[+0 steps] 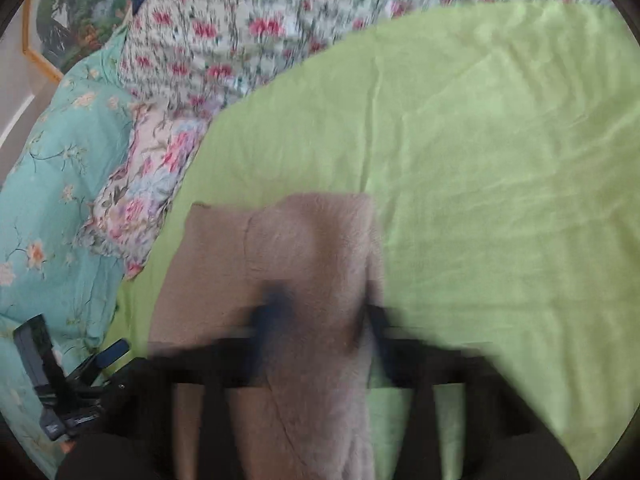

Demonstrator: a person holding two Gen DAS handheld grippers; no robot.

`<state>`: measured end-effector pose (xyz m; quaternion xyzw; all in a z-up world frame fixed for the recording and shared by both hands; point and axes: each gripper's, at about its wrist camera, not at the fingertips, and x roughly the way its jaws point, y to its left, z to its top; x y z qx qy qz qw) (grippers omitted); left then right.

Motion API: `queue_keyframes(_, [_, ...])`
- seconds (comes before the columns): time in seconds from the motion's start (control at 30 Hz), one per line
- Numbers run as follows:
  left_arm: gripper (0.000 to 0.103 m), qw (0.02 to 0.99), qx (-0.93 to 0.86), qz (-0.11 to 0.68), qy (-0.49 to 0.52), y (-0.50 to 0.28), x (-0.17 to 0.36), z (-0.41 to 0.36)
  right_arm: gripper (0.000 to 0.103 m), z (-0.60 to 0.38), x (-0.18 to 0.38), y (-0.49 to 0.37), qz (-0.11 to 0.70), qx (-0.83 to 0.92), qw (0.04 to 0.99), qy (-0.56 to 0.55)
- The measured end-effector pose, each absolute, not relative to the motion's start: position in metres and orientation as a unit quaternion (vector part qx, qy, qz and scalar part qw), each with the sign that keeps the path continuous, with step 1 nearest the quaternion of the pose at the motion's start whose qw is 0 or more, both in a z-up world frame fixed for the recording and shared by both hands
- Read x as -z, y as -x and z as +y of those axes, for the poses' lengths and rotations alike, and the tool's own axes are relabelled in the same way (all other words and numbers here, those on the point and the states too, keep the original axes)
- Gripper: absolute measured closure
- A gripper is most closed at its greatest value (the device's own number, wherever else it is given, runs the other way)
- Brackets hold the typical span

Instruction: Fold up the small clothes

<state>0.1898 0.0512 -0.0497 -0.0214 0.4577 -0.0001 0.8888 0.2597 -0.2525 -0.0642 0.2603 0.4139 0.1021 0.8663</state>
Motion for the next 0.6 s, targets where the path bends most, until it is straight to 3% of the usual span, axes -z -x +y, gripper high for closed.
queue_keyframes(0.13, [0.004, 0.889, -0.007, 0.457, 0.008, -0.201, 0.052, 0.047, 0.094, -0.259, 0.042, -0.24, 0.358, -0.089, 0.893, -0.259])
queue_keyframes(0.3, [0.004, 0.889, -0.026, 0.456, -0.039, -0.208, 0.066, 0.035, 0.093, -0.254, 0.075, -0.251, 0.406, -0.058, 0.879, -0.242])
queue_keyframes(0.47, [0.002, 0.889, -0.027, 0.455, -0.042, -0.209, 0.073, 0.036, 0.079, -0.258, 0.062, -0.236, 0.392, -0.038, 0.883, -0.253])
queue_keyframes(0.6, [0.004, 0.889, -0.024, 0.457, -0.028, -0.198, 0.065, 0.04, 0.079, -0.25, 0.034, -0.204, 0.371, -0.038, 0.896, -0.24])
